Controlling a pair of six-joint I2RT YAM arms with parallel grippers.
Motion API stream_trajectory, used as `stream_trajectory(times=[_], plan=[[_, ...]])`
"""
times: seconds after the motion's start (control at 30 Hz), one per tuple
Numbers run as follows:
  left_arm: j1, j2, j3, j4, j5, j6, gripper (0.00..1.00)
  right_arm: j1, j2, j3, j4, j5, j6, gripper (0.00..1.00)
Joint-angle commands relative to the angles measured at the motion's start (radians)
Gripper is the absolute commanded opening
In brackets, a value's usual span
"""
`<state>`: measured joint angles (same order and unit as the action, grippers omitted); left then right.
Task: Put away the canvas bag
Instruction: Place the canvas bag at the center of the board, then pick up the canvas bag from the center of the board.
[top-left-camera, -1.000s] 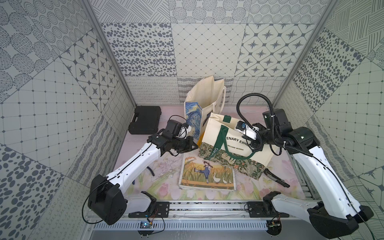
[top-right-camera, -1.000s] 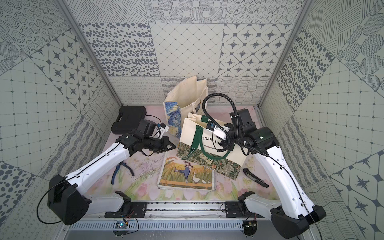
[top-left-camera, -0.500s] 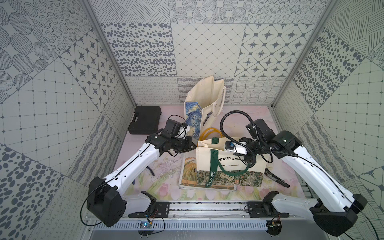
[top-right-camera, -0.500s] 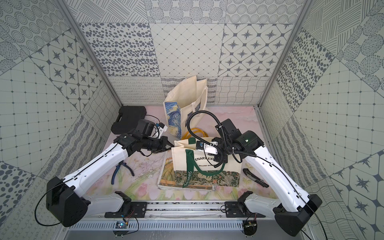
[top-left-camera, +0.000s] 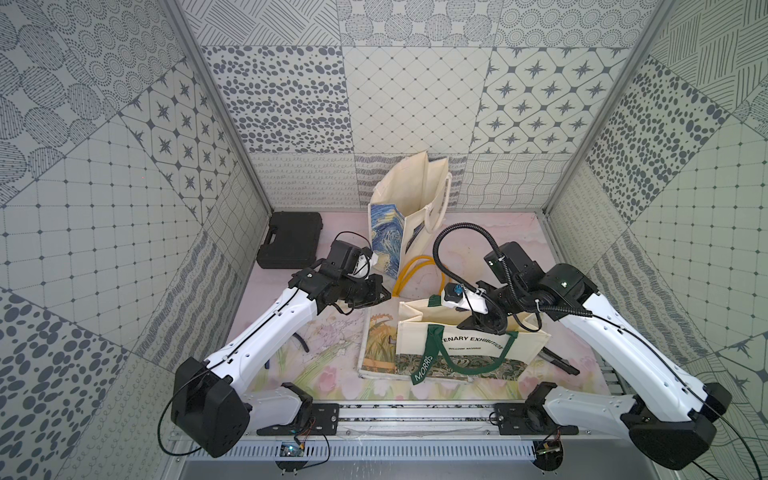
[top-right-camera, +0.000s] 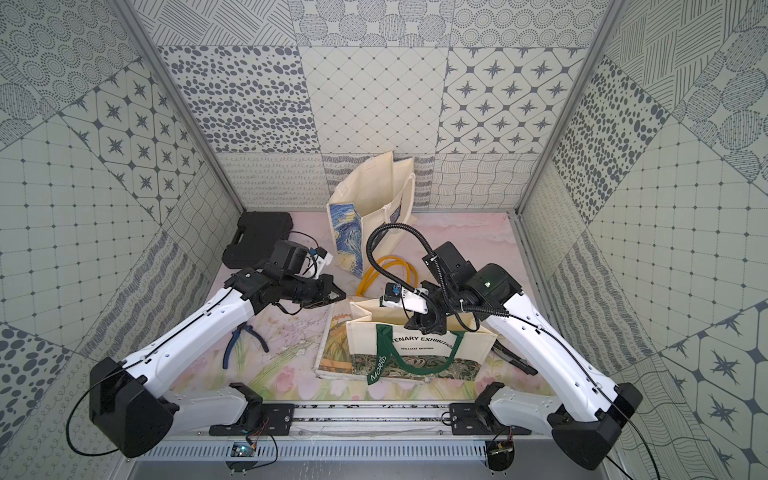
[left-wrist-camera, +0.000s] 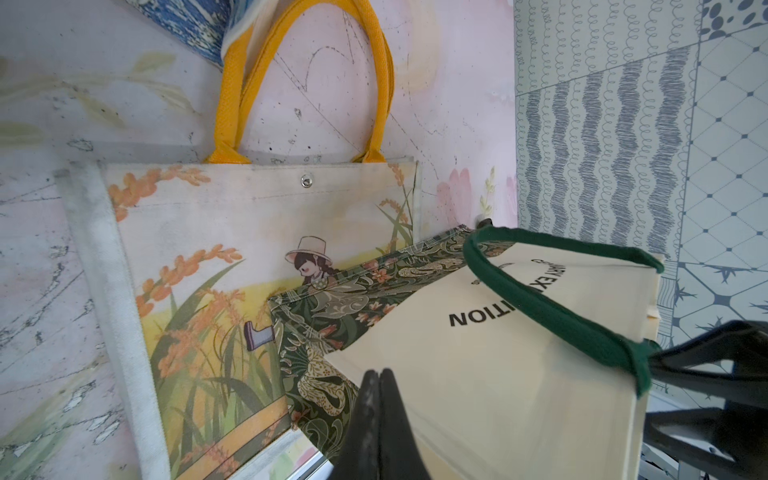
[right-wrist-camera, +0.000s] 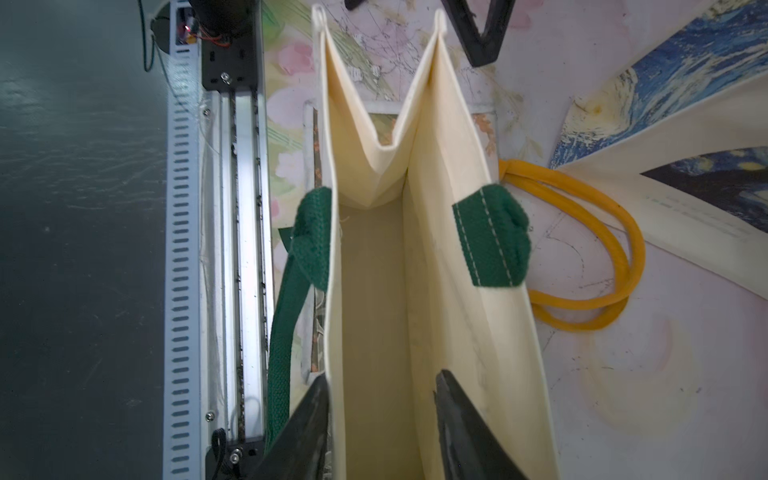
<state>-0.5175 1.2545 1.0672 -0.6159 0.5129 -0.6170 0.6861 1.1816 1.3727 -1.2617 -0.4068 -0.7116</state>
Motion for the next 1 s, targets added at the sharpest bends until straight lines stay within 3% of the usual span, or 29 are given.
stream_trajectory(times=[0.0, 0.23, 0.33, 0.63, 0.83, 0.97], plan=[[0.005, -0.024, -0.008, -0.042, -0.016, 0.038, 0.02, 0.006, 0.031, 0.066, 0.003, -0.151, 0.048, 0.44], [0.004, -0.133, -0.084, -0.106, -0.012, 0.012, 0.03, 0.007, 0.138, 0.185, -0.064, -0.319, 0.000, 0.44], [-0.018, -0.210, -0.151, -0.115, 0.007, -0.019, 0.00, 0.007, 0.204, 0.239, -0.092, -0.315, 0.044, 0.43], [-0.252, -0.444, -0.289, 0.003, 0.007, -0.091, 0.00, 0.006, 0.334, 0.302, -0.112, -0.278, 0.070, 0.43], [-0.309, -0.436, -0.302, 0.099, 0.049, -0.085, 0.00, 0.009, 0.381, 0.367, -0.106, -0.283, 0.079, 0.43], [-0.337, -0.399, -0.280, 0.111, 0.009, -0.076, 0.00, 0.012, 0.384, 0.392, -0.084, -0.263, 0.092, 0.42]])
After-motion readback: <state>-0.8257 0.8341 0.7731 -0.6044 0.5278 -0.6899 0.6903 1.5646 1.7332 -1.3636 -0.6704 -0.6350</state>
